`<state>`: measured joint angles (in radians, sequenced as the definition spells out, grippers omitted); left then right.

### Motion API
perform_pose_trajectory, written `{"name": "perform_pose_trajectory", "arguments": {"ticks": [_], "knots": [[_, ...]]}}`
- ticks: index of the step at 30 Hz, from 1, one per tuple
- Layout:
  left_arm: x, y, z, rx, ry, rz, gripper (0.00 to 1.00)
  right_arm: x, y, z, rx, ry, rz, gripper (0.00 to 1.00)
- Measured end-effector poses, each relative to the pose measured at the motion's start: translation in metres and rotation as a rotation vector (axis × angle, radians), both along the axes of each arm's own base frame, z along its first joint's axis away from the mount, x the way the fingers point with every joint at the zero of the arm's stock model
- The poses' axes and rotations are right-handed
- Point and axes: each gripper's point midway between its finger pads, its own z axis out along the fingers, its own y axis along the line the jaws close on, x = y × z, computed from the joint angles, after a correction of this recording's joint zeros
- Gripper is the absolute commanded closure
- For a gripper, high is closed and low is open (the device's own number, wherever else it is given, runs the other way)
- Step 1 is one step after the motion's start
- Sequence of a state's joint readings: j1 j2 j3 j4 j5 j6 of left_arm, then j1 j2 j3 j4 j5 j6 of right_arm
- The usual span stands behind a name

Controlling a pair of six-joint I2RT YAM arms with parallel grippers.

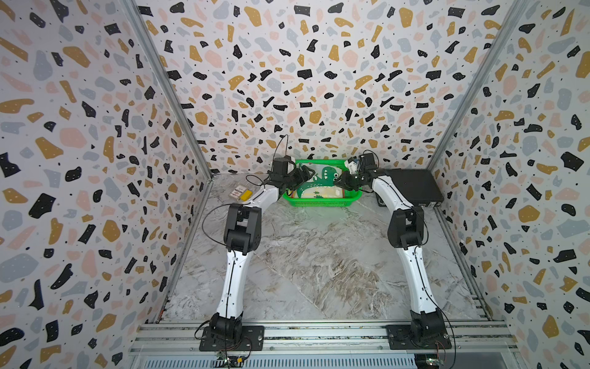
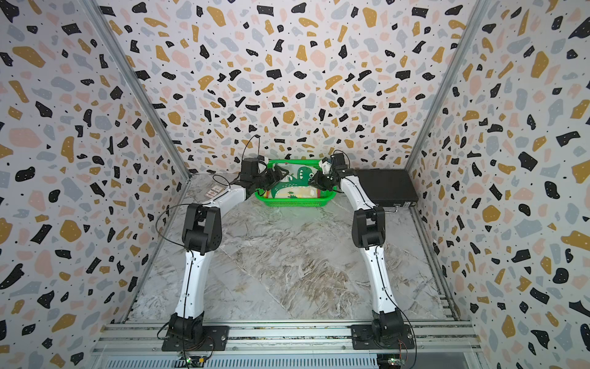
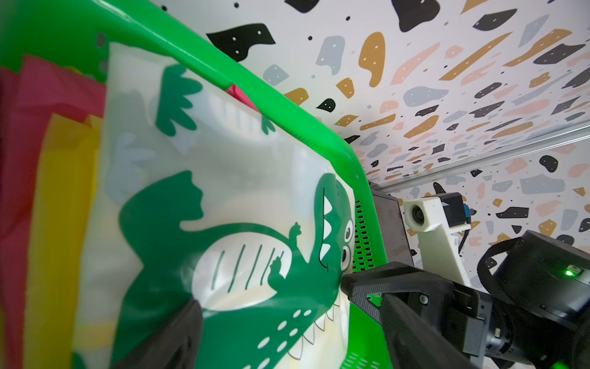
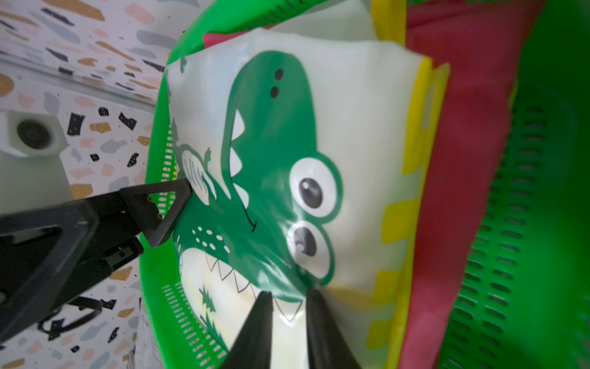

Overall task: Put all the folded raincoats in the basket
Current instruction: Reset both arms

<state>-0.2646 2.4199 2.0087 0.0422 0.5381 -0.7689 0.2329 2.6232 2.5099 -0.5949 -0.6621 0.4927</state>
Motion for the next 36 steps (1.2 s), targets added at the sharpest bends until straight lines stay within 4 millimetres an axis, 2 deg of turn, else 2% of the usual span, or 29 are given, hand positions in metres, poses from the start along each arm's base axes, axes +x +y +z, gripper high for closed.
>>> {"name": "perform_pose_trajectory", "arguments": {"ticks": [2,5,8,12,13,15,17,20,24,27,31,34,36], "knots": [[-0.005,0.001,0.010,0.017,-0.001,-0.004,0.00,-0.003,-0.002,0.011,-0.011,-0.015,0.004,0.47],[-0.015,0.009,0.034,0.055,-0.026,0.003,0.00,-0.013,-0.013,0.039,-0.040,-0.049,0.001,0.37],[-0.034,0.023,0.073,0.115,-0.095,0.032,0.00,-0.034,-0.026,0.078,-0.083,-0.106,-0.002,0.31],[-0.073,0.058,0.131,0.217,-0.223,0.137,0.00,-0.075,-0.050,0.133,-0.159,-0.220,-0.012,0.25],[-0.086,0.070,0.143,0.247,-0.257,0.176,0.00,-0.089,-0.056,0.145,-0.178,-0.253,-0.015,0.01],[-0.109,0.095,0.161,0.309,-0.318,0.262,0.00,-0.115,-0.066,0.159,-0.215,-0.318,-0.013,0.00],[-0.134,0.119,0.167,0.372,-0.371,0.342,0.00,-0.144,-0.079,0.162,-0.251,-0.383,-0.030,0.00],[-0.170,0.157,0.153,0.491,-0.392,0.462,0.00,-0.183,-0.104,0.143,-0.329,-0.481,-0.099,0.00],[-0.212,0.200,0.108,0.673,-0.369,0.569,0.00,-0.226,-0.157,0.093,-0.483,-0.548,-0.309,0.00],[-0.241,0.228,0.073,0.797,-0.341,0.635,0.00,-0.246,-0.191,0.072,-0.581,-0.568,-0.447,0.00],[-0.265,0.251,0.042,0.918,-0.313,0.676,0.00,-0.255,-0.218,0.078,-0.671,-0.595,-0.562,0.00],[-0.274,0.262,0.028,0.968,-0.313,0.710,0.00,-0.257,-0.232,0.081,-0.728,-0.601,-0.623,0.00],[-0.279,0.266,0.018,0.992,-0.314,0.717,0.00,-0.264,-0.241,0.075,-0.763,-0.591,-0.652,0.00]]}}
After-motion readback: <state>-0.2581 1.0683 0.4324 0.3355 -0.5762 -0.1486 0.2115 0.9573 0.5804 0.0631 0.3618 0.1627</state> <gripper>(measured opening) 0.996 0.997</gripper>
